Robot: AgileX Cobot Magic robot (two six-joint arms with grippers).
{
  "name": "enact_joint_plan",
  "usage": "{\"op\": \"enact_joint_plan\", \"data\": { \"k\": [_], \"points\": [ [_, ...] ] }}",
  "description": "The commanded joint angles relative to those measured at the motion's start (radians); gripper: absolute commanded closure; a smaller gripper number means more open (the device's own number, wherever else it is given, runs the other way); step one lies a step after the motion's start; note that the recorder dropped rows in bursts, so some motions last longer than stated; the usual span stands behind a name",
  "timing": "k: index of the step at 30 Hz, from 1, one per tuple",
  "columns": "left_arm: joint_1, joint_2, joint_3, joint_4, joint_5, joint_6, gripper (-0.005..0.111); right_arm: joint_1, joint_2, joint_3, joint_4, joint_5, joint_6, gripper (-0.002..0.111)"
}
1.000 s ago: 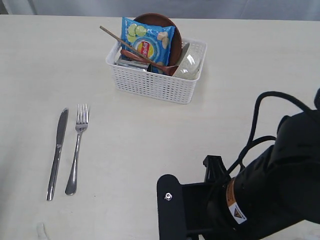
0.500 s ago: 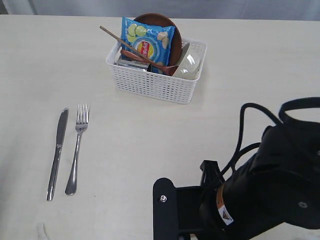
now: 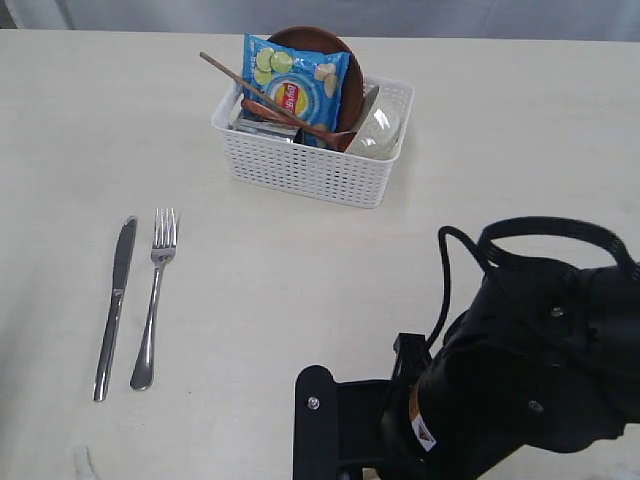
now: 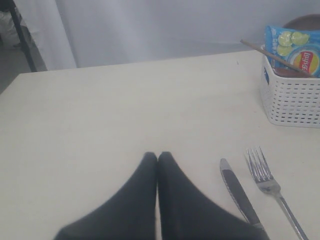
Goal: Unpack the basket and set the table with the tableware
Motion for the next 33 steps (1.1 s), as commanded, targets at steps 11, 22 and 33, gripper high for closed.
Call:
{"op": "enact_joint_plan", "data": {
  "k": [11,22,33],
  "points": [
    [-0.005,-0.002,0.002,-0.002,-0.001,-0.002,0.107,0.001,0.103,-0.049,0.005,0.005,0.006,0.071],
    [-0.005,-0.002,0.002,-0.002,-0.001,-0.002,0.107,0.001,0.168,-0.049,0.003,-0.044,0.025,0.071],
    [-0.005,-0.002,0.002,0.0,-0.001,-0.002,0.107,0.001,0.239,-0.049,-0.184,-0.101,0.211,0.097]
  ]
}}
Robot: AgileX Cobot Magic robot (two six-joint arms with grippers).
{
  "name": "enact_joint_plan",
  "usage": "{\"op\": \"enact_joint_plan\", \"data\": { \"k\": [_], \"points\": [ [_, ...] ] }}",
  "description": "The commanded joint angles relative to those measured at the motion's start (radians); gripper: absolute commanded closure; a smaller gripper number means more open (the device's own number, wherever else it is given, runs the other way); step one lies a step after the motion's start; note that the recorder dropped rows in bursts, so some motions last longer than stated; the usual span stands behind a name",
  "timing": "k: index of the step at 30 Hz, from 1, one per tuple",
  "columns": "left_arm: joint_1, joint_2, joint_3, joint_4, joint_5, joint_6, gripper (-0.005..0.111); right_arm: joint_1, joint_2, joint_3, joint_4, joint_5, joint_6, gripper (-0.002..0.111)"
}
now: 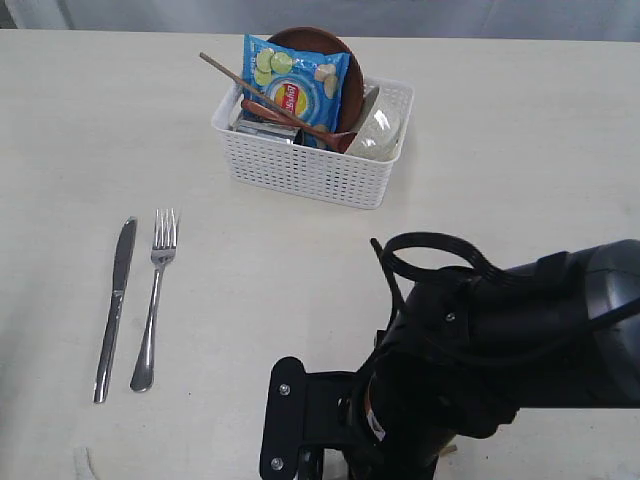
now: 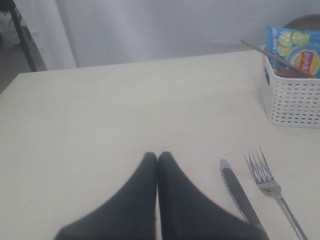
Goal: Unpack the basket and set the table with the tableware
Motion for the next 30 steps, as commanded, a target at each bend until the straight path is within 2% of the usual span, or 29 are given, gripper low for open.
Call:
{"op": "enact_joint_plan", "data": {
  "k": [1,4,6,11,14,30],
  "points": [
    [-0.005,-0.002,0.002,0.0,-0.001,-0.002,0.107,-0.001,0.049,0.012,-0.172,-0.031,0.173,0.109],
    [-0.005,-0.002,0.002,0.003,-0.001,-0.002,0.107,-0.003,0.049,-0.006,-0.318,0.006,0.348,0.109],
    [-0.005,-0.002,0.002,0.003,-0.001,-0.002,0.107,-0.039,0.045,-0.027,-0.432,0.062,0.476,0.109],
    [-0.005,-0.002,0.002,0.003,-0.001,-0.002,0.107,-0.201,0.001,-0.046,-0.435,0.098,0.533,0.109],
    [-0.005,-0.002,0.002,0.003,-0.001,-0.002,0.107,-0.343,-0.035,-0.046,-0.435,0.126,0.6,0.109],
    [-0.005,-0.002,0.002,0.003,-0.001,-0.002,0.107,-0.817,-0.037,-0.073,-0.426,0.128,0.77,0.109]
  ]
}}
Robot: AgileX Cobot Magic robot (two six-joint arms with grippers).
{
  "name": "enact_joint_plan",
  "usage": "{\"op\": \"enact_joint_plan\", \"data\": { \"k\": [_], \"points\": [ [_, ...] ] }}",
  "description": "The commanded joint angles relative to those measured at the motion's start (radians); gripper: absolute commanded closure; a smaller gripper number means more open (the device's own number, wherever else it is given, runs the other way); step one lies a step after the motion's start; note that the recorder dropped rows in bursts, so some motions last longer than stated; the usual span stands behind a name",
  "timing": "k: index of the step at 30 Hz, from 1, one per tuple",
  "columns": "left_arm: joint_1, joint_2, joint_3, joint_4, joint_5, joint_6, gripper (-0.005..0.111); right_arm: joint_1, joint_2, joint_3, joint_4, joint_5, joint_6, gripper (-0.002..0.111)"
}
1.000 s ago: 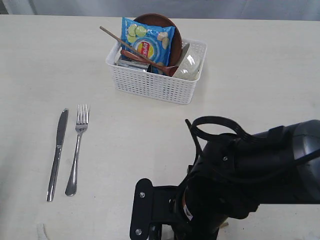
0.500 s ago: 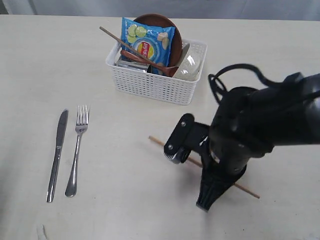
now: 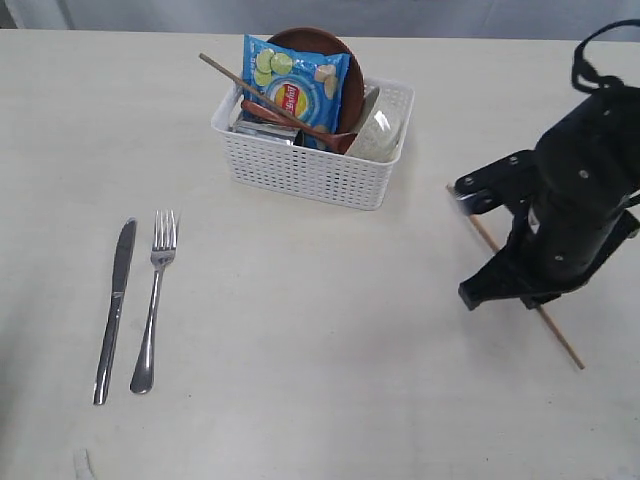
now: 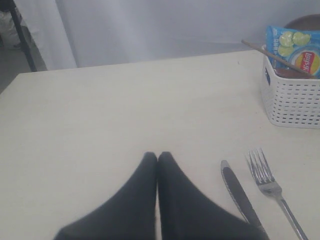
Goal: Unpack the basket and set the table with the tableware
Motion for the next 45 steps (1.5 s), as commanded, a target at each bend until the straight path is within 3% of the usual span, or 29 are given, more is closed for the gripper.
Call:
{"op": "enact_joint_plan", "data": {
  "k": [1,7,14,24,32,45],
  "points": [
    [-0.005,-0.002,0.002,0.003,-0.001,-0.002,0.107,-0.118,-0.007,-0.018,0.012,-0.022,0.03,0.109],
    [-0.005,-0.002,0.002,0.003,-0.001,-0.002,0.107,-0.205,-0.003,-0.018,0.091,-0.118,0.049,0.109],
    [-0.005,-0.002,0.002,0.003,-0.001,-0.002,0.107,-0.218,0.001,-0.02,0.119,-0.24,0.052,0.109],
    [-0.005,-0.002,0.002,0.003,-0.001,-0.002,0.107,-0.218,0.125,-0.114,0.148,-0.165,0.054,0.108],
    [-0.005,-0.002,0.002,0.003,-0.001,-0.002,0.107,-0.218,0.149,-0.134,0.173,-0.178,0.038,0.069],
    [-0.005,-0.002,0.002,0.003,-0.001,-0.002,0.107,-0.197,-0.016,-0.319,0.248,-0.057,-0.018,0.069]
  ]
}}
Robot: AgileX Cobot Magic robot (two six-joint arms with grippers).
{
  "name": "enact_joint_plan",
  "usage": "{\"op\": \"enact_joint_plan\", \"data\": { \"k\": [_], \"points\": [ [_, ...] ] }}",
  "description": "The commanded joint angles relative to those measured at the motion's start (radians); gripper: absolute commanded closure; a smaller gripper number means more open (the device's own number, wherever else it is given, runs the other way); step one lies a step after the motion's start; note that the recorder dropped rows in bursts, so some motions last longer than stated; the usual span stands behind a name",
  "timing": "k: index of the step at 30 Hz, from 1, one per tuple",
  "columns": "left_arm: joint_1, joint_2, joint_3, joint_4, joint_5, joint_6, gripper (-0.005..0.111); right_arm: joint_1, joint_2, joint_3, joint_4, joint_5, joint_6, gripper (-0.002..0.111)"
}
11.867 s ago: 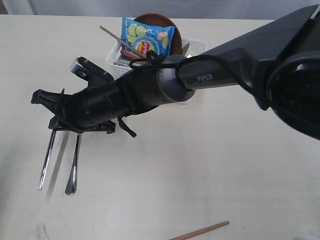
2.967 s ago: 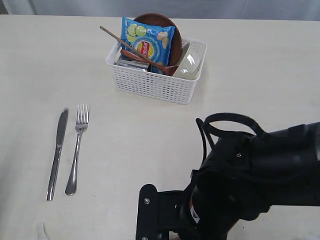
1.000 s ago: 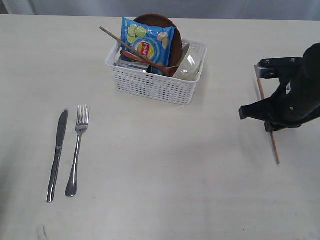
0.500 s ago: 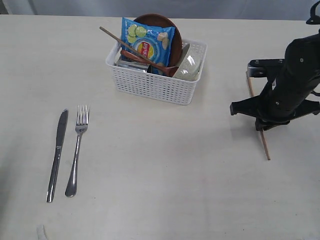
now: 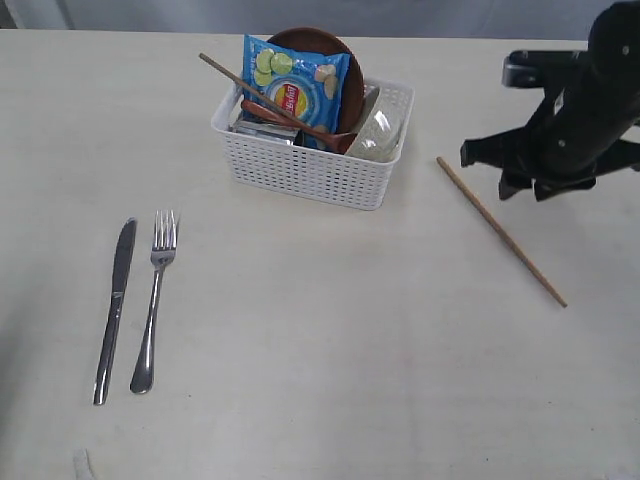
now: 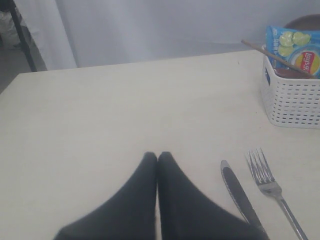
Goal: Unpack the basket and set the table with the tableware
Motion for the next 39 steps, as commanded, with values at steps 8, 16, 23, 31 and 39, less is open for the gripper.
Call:
{"op": "enact_joint_plan", "data": {
  "k": [8,16,23,31,39],
  "points": [
    [-0.005,-0.002,0.002,0.003,-0.001,-0.002,0.107,0.127,-0.067,-0.275,0.258,0.059,-0.372,0.069],
    [-0.005,-0.002,0.002,0.003,-0.001,-0.002,0.107,0.27,0.089,-0.508,0.258,0.059,-0.648,0.069],
    [-0.005,-0.002,0.002,0.003,-0.001,-0.002,0.107,0.314,0.284,-0.654,0.281,0.066,-0.775,0.068],
    [-0.005,-0.002,0.002,0.003,-0.001,-0.002,0.107,0.318,0.425,-0.759,0.418,0.087,-0.877,0.068],
    [-0.005,-0.002,0.002,0.003,-0.001,-0.002,0.107,0.323,0.518,-0.867,0.507,0.119,-0.925,0.068]
  ]
}}
